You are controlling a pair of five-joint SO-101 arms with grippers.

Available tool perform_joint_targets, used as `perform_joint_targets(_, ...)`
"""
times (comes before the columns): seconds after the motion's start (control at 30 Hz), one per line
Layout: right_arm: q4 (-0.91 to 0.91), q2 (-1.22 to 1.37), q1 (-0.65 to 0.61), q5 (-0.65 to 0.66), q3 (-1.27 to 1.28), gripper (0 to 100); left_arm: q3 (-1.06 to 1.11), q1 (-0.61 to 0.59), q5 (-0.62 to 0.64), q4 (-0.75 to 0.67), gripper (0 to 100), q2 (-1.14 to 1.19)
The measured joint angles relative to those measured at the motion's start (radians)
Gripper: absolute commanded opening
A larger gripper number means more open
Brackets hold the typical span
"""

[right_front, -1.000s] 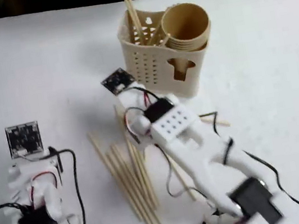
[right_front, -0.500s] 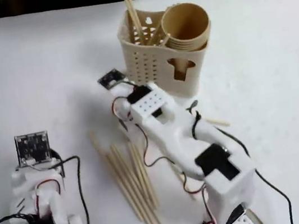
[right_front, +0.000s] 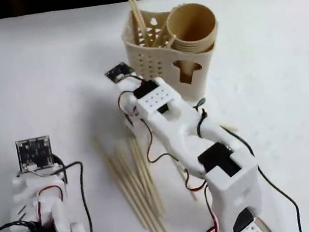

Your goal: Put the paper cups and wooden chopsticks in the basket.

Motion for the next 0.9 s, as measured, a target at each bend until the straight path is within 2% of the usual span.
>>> perform_joint_targets(0.23, 0.028, -0.054, 0.003, 0.000, 0.006, 14.2, 0.000, 0.000, 0.000, 0.000, 17, 0.000)
perform_joint_targets(0.4, 0.040, -0.077, 0.003, 0.000, 0.006, 22.5, 0.000, 0.000, 0.000, 0.000, 17, 0.000)
perform_joint_targets(0.73, 0.052, -0.052, 0.003, 0.000, 0.018, 22.6, 0.000, 0.000, 0.000, 0.000, 17, 0.000)
perform_joint_targets(0.8, 0.023, -0.014, 0.003, 0.000, 0.018, 21.6, 0.000, 0.000, 0.000, 0.000, 17, 0.000)
perform_joint_targets(0.9, -0.009, 0.015, 0.002, 0.000, 0.018, 13.2, 0.000, 0.000, 0.000, 0.000, 17, 0.000)
